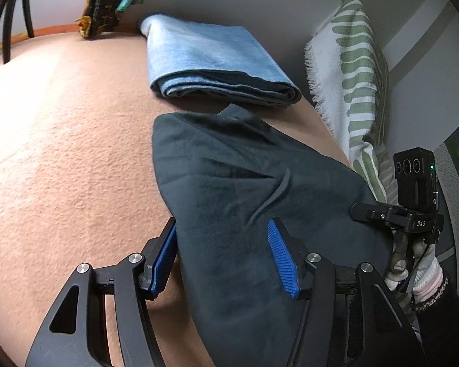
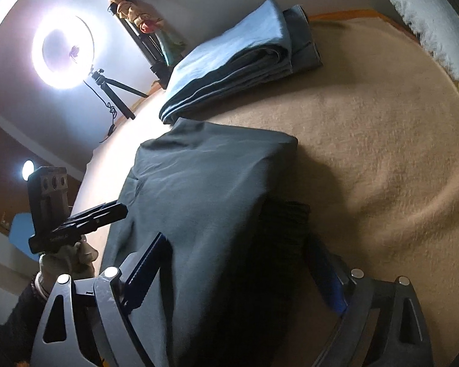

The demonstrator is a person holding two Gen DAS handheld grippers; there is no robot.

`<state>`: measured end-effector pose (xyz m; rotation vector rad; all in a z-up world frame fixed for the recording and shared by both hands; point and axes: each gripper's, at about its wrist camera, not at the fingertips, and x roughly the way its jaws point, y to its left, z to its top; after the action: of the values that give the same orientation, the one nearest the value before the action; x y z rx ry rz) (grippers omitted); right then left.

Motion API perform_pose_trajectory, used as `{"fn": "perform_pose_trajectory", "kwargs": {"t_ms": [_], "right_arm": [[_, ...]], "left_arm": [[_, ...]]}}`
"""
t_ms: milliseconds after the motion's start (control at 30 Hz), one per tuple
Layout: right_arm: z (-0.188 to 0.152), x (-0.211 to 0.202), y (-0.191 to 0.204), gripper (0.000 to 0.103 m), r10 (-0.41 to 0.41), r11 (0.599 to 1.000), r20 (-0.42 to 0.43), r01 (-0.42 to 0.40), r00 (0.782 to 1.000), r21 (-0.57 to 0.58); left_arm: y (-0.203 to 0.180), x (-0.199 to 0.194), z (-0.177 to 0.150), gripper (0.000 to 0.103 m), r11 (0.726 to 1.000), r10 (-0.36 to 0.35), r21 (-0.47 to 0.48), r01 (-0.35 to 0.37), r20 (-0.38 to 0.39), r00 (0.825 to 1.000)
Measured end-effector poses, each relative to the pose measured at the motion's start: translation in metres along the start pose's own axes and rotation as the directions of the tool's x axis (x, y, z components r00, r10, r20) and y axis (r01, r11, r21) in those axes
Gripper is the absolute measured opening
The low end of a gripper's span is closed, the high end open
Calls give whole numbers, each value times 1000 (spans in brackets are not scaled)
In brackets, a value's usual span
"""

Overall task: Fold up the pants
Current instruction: 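Grasp the folded trousers' edge with the left gripper while the right gripper grasps it too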

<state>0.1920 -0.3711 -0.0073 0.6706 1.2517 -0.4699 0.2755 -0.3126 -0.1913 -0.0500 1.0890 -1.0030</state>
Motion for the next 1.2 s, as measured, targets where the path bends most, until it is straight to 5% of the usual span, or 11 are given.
{"fn": "perform_pose_trajectory", "kwargs": {"t_ms": [167, 333, 567, 767, 867, 1033, 1200], "right_arm": [[1, 0, -2, 86, 26, 1000, 17, -26, 1000, -6], [1, 3, -3, 69, 64, 998, 31, -65, 997, 18], [2, 3, -6, 70, 92, 995, 31, -93, 995, 31], [-1, 1, 7, 36, 34, 999, 64, -35, 997, 14], [-1, -11, 16, 27, 33, 999, 95, -34, 995, 10], [-2, -17, 32, 28, -18, 999, 91, 22, 996, -43], [-5, -13, 24, 52, -78, 997, 53, 79, 996, -19]], "left_arm": [[-4, 7, 4, 54, 1000, -24, 18, 24, -4, 1000], [-9, 14, 3, 30, 999, -11, 41, 11, -20, 1000], [-9, 16, 4, 15, 999, 5, 47, -4, -11, 1000], [-17, 10, 3, 12, 997, 16, 76, -18, 26, 1000], [-24, 3, 4, 12, 994, 25, 106, -30, 45, 999], [-26, -2, 6, 12, 994, 26, 103, -31, 50, 998], [-26, 1, 4, 11, 994, 33, 105, -38, 41, 999]]}}
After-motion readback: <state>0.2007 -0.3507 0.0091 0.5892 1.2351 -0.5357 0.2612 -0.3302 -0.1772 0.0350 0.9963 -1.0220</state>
